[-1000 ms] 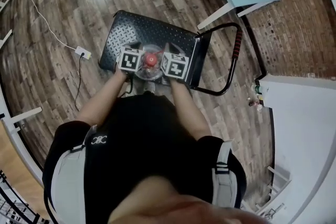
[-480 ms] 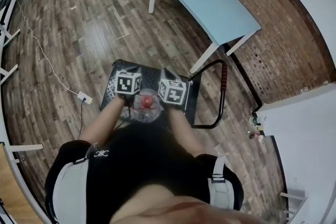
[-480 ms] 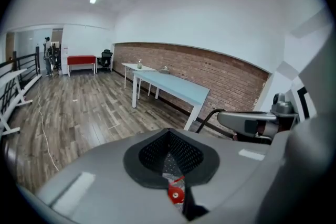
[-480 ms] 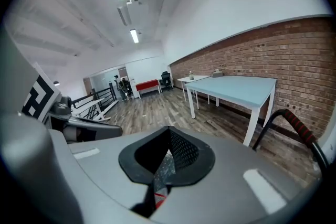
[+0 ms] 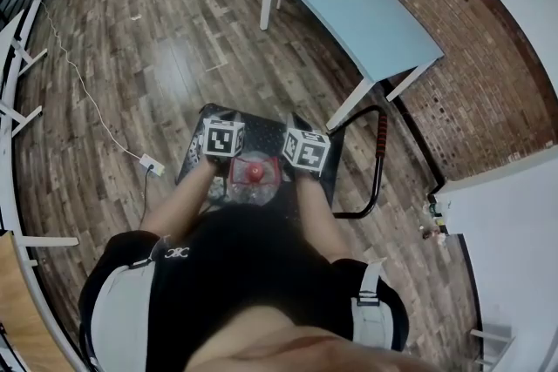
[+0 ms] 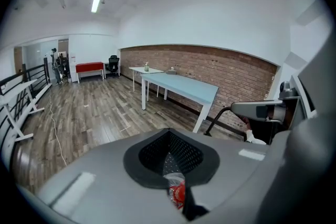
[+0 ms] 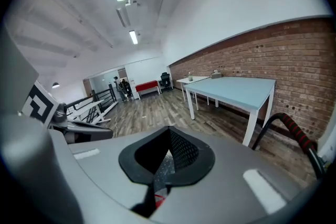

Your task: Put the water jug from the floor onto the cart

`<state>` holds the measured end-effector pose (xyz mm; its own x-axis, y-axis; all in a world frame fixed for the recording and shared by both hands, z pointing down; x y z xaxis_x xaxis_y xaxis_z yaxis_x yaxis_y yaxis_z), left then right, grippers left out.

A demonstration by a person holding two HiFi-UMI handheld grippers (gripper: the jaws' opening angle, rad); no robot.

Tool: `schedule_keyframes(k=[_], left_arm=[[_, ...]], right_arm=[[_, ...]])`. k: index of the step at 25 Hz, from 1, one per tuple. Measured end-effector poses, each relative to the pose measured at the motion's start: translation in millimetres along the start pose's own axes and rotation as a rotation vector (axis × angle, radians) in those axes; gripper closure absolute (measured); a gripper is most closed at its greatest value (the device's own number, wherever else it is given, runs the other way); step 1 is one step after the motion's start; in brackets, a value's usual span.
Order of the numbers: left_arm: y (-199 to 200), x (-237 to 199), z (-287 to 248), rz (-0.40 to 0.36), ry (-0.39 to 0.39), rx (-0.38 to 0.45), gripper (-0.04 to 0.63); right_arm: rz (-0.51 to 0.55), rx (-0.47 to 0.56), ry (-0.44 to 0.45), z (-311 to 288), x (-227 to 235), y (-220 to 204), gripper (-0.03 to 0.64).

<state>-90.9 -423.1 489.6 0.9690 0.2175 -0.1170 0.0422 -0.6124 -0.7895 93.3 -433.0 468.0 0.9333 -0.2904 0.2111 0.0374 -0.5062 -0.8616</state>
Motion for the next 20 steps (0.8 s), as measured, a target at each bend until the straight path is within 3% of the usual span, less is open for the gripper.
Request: schedule_keyframes(k=[6,20], left_arm=[[-1.4,1.9,-2.9,0.064,-0.053,-0.015,0.594],[-8.9,-4.3,3.2,0.038,-0.061,-0.028,0.594]], right_arm=[[-0.03,0.007,0.011,4.1,-0.4,-4.1,0.604],[-0.021,0.008,-0.043,8.7,-11.3,-14.2,0.604]])
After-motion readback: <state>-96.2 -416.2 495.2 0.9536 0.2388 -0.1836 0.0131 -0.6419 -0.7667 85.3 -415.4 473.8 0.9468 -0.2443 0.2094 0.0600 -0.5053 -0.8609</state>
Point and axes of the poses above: the fingertips, and each gripper's own axes: z backward along the fingers, x to its right, y out of its top, the point moved 4 cm from there along z, backward along the fingers, and after that the axes turned 1 degree about y, right-handed, at the moved point
